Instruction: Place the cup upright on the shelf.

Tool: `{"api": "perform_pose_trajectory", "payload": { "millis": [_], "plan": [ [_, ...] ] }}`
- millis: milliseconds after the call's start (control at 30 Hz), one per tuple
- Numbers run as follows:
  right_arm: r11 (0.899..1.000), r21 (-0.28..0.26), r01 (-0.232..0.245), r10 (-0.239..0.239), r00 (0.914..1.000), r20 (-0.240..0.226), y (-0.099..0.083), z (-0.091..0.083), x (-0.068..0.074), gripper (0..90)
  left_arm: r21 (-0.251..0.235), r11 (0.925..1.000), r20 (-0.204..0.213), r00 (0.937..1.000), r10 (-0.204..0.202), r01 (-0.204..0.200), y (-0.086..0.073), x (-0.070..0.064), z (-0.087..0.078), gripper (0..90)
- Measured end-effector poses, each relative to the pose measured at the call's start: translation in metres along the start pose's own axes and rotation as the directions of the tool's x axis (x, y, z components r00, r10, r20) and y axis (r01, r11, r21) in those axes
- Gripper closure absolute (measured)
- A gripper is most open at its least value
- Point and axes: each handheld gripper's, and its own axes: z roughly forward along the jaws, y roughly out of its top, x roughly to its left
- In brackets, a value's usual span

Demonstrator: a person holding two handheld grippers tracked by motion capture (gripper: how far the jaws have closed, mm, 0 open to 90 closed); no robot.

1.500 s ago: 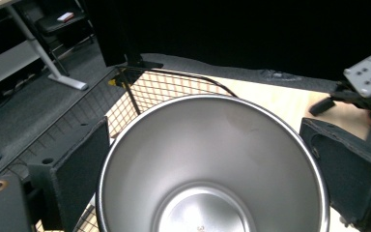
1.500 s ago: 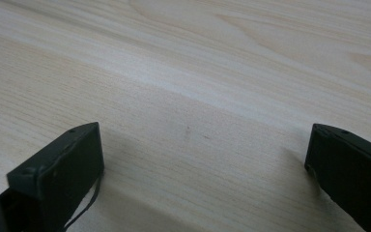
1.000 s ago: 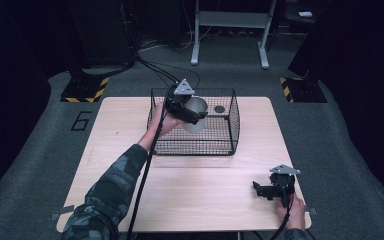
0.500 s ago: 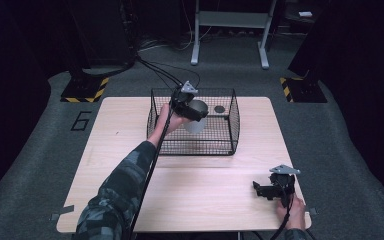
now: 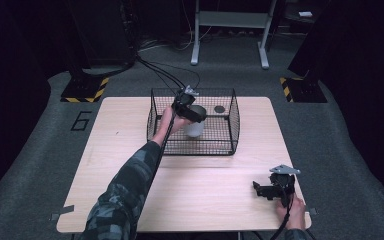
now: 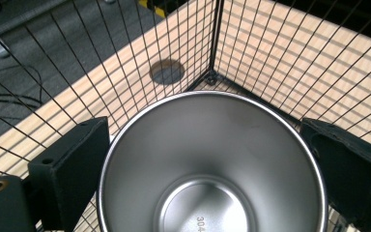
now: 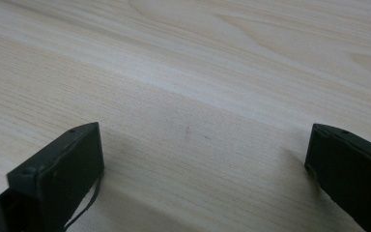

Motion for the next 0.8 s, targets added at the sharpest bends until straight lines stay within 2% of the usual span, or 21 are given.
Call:
{"api": "perform_pose_trajectory", "payload": {
  "millis": [333, 433, 633, 800],
  "plan": [
    [1.0, 0.0, 0.0, 0.0, 1.0, 0.0, 0.0, 0.0, 0.0, 0.0, 0.037, 0.9993, -0.017, 0.9998, -0.009, 0.01, -0.005, 0.0, 0.01, 6.5],
    [1.0, 0.0, 0.0, 0.0, 1.0, 0.0, 0.0, 0.0, 0.0, 0.0, 0.052, 0.9986, -0.019, 0.9998, 0.006, -0.005, -0.007, 0.0, 0.011, 6.4],
    [1.0, -0.001, 0.003, -0.003, 1.0, 0.0, 0.0, 0.0, 0.0, 0.0, 0.043, 0.9991, -0.011, 0.9999, 0.007, -0.007, -0.011, 0.0, 0.01, 6.4],
    [1.0, -0.001, 0.003, -0.003, 1.0, 0.001, 0.0, 0.0, 0.0, 0.0, 0.059, 0.9981, -0.014, 0.9997, -0.019, 0.02, -0.011, 0.0, 0.007, 5.9]
  ]
}}
